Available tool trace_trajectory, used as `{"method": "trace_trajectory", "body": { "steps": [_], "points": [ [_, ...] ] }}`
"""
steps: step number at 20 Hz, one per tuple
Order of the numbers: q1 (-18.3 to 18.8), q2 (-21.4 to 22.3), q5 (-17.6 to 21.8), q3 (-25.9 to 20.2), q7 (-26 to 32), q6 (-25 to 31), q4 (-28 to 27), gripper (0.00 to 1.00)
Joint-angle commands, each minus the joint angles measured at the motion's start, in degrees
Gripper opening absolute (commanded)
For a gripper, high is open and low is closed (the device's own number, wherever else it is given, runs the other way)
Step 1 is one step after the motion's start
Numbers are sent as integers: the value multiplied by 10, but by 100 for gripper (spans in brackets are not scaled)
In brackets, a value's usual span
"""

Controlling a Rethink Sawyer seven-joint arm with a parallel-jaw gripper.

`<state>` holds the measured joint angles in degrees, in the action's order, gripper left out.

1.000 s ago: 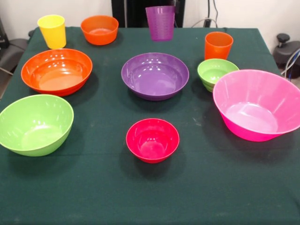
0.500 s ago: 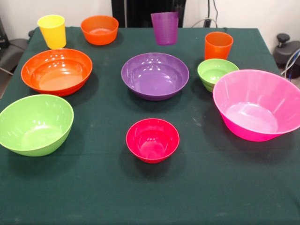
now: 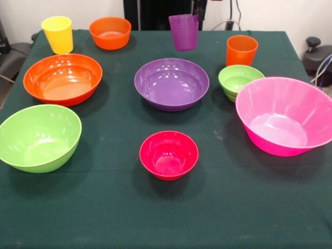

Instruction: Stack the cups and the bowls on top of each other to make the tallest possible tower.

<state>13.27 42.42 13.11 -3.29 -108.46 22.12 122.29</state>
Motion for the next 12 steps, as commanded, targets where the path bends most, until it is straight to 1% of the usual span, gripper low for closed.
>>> {"method": "trace_trajectory", "body": {
  "steps": [1,6,12],
  "points": [
    [-14,-24,-30,-15,-91,-26,-45,0],
    [-21,-34,-34,-13,-97,-34,-49,0],
    [-40,-36,-34,4,-103,-41,-51,0]
  ]
}}
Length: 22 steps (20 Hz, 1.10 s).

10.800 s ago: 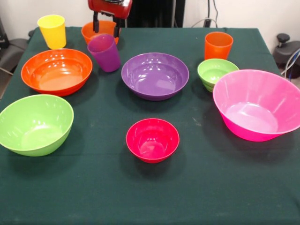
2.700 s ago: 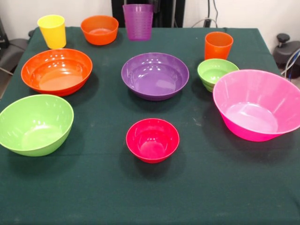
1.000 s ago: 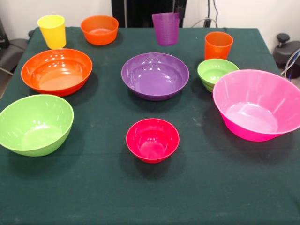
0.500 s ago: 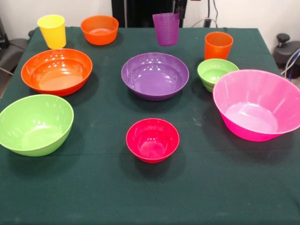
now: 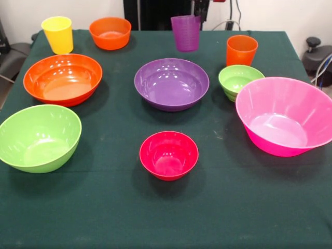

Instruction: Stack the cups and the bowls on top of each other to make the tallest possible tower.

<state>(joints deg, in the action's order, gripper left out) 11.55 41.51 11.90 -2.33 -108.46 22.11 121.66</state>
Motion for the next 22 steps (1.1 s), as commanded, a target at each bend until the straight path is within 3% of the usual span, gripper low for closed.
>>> {"method": "trace_trajectory", "body": {
  "steps": [1,2,3,22],
  "points": [
    [-24,-27,-21,-4,-102,-42,-45,0],
    [-25,-27,-22,-3,-100,-40,-46,0],
    [-26,-27,-26,-2,-96,-42,-44,100],
    [-12,-33,-33,-8,-87,-64,-37,100]
  ]
}}
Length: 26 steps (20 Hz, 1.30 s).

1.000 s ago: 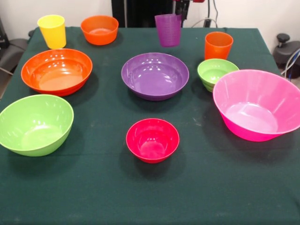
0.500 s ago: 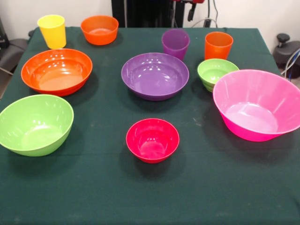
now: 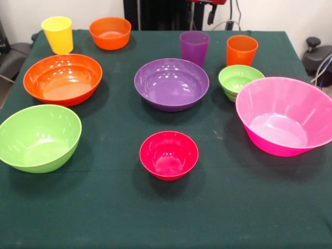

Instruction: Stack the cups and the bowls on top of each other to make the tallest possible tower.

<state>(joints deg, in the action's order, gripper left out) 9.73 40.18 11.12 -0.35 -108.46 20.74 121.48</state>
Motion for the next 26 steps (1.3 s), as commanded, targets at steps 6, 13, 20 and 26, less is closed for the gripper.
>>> {"method": "trace_trajectory", "body": {
  "steps": [6,13,20,26],
  "points": [
    [13,-18,-23,-29,-82,-48,-33,100],
    [34,8,-1,-14,-52,-16,-28,100],
    [83,1,25,-22,-18,-21,-23,100],
    [126,-20,46,-35,7,-25,-37,100]
  ]
}}
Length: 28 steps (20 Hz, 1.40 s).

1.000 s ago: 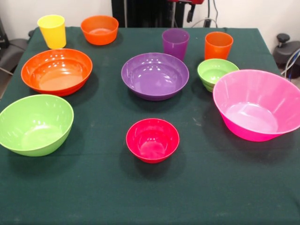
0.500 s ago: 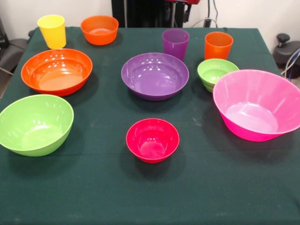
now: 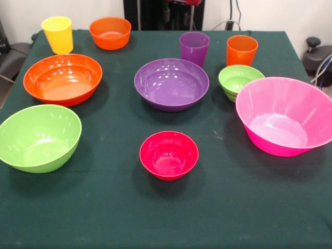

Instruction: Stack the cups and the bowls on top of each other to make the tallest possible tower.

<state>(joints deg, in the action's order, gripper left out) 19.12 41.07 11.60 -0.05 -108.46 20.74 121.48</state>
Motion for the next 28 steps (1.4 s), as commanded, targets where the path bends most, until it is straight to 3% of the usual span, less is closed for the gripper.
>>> {"method": "trace_trajectory", "body": {
  "steps": [1,16,20,28],
  "points": [
    [36,-32,45,-37,7,-25,-40,100],
    [63,-86,100,-22,-23,-75,-79,100],
    [99,-97,100,-47,-12,-78,-71,100],
    [127,-89,114,-64,1,-69,-62,100]
  ]
}}
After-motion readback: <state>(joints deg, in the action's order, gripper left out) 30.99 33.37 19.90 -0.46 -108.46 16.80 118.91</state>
